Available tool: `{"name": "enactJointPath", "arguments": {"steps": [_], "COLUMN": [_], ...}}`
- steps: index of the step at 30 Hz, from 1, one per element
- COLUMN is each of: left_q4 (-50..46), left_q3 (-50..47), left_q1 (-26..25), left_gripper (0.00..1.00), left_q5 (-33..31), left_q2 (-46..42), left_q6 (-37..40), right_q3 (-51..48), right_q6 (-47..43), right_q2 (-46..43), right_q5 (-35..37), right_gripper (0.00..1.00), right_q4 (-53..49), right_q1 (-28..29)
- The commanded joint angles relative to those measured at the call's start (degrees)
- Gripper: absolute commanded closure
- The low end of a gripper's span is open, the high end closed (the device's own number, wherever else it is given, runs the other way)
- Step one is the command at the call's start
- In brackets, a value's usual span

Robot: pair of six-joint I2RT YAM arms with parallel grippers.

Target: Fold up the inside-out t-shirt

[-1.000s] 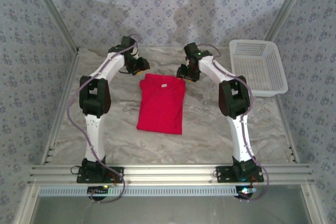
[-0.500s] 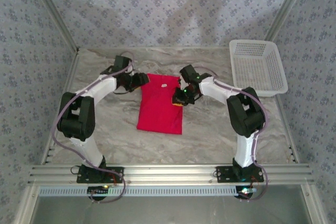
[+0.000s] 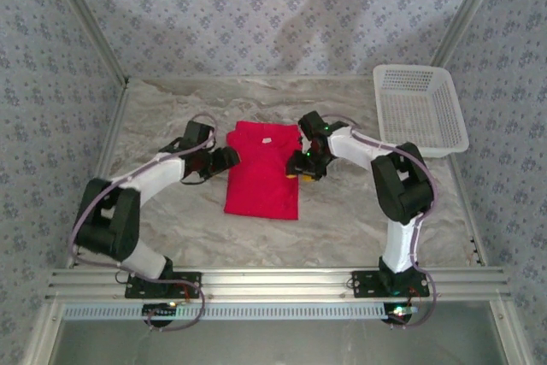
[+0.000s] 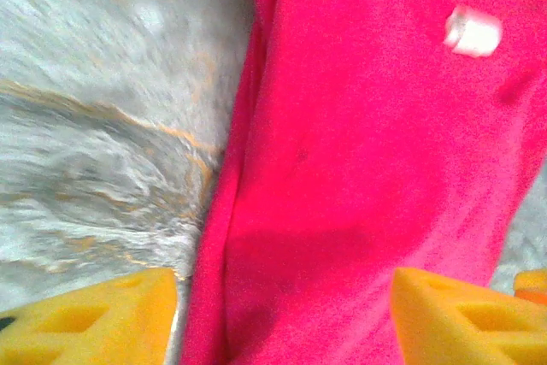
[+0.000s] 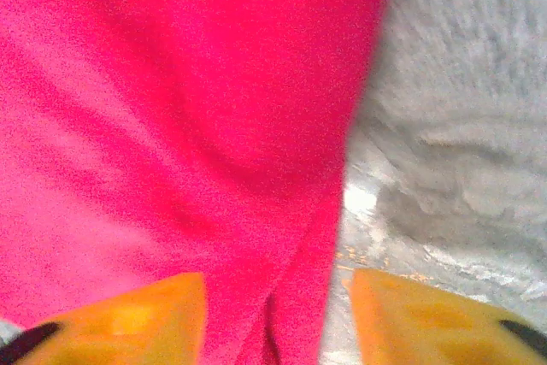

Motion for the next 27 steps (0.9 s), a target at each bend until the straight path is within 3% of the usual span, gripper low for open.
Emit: {"name": "enactJointPath", "arguments": {"steps": [1,4,11,17,19,23,25,27], "left_q4": [-2.4,-4.8,-1.0,-0.9,0.3,2.6,2.7,2.8], "left_q3": [1.6,4.7,5.8,7.4,7.9,11.8,15.1,18.9], "left_q1": [1.0,5.4,8.0,8.3,8.7,9.9,10.0,10.0], "left_gripper": [0.23,0.01,0.0,0.1,0.17,0.31,0.35,0.38], "left_q5": [-12.0,-8.2,-3.0,-0.5,1.5,7.9,9.9,11.9], "left_q2": [-4.8,-3.5,-2.6,-0.3,1.4,8.7,13.5,18.5], "left_q6": [5.0,6.1,6.6,8.1,7.5,7.5,8.3,8.8], "right_q3": [4.8,9.8,26.4,32.8,34.1,35.4,35.9,36.6], "right_q6": [-4.6,-5.2,-6.1,-5.6,-5.7,-6.4,-6.8,-7.1], "right_q2": [-1.3,4.1,19.1,26.5,28.1,29.8,30.3,30.7], "right_q5": [3.0,5.8,9.4,8.6,6.9,2.3,1.3,0.8], "right_gripper": [0.38,0.35,0.36,0.39,0.48,0.77,0.86,0.88], "right_q4": [0.4,2.3,-0.7,-2.1,-1.8,0.3,0.4,0.0], "right_q1": [-2.5,-4.6,-5.3,-4.9,-4.6,-4.6,-4.6,-4.7]}}
